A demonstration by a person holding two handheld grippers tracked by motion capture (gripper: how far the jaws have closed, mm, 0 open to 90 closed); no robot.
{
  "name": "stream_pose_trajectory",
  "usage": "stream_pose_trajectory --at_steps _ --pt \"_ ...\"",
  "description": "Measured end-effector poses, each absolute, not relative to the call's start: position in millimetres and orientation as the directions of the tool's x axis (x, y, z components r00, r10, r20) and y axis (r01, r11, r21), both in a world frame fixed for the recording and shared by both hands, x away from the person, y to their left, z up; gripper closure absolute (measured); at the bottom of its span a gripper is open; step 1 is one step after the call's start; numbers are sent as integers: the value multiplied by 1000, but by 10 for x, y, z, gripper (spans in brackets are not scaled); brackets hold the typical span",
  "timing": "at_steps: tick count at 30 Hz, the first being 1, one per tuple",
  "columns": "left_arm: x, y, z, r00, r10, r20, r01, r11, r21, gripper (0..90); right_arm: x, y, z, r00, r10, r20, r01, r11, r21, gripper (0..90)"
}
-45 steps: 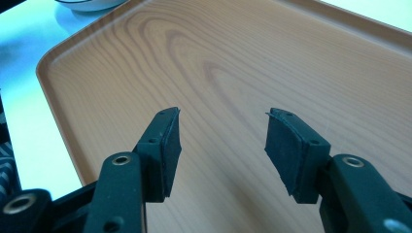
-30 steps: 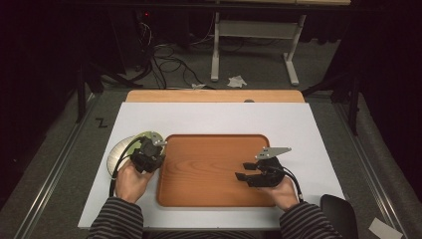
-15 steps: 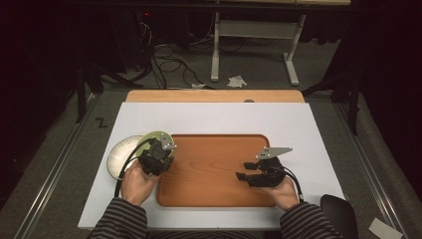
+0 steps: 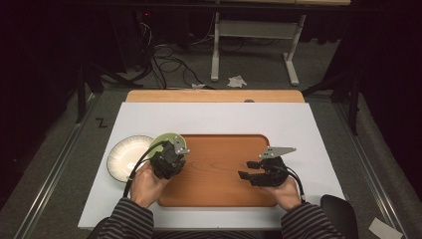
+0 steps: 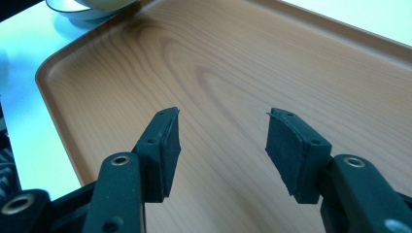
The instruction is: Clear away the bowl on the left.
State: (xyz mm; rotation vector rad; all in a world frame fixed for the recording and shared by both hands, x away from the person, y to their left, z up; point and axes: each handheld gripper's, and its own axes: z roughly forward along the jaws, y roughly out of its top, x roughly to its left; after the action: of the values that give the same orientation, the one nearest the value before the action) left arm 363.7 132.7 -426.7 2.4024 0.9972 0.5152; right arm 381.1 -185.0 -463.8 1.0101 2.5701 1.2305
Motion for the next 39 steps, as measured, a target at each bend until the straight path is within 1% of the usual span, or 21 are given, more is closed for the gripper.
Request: stream_pose_trajectory --at_steps 10,17,23,39 --pt "3636 1166 -4249 703 695 148 517 -643 565 847 3808 -1855 -4637 -763 627 158 522 454 722 469" --pt "3630 1033 -4243 737 658 157 481 -673 561 845 3824 -1888 -4637 -743 650 162 542 441 716 467" --pt "3630 911 -4247 763 626 164 454 -698 554 844 3837 -1912 -4635 -740 655 155 539 438 719 467" --pt "3655 580 -4289 822 537 189 383 -768 513 839 3848 -1934 -4635 -728 667 159 548 426 720 467"
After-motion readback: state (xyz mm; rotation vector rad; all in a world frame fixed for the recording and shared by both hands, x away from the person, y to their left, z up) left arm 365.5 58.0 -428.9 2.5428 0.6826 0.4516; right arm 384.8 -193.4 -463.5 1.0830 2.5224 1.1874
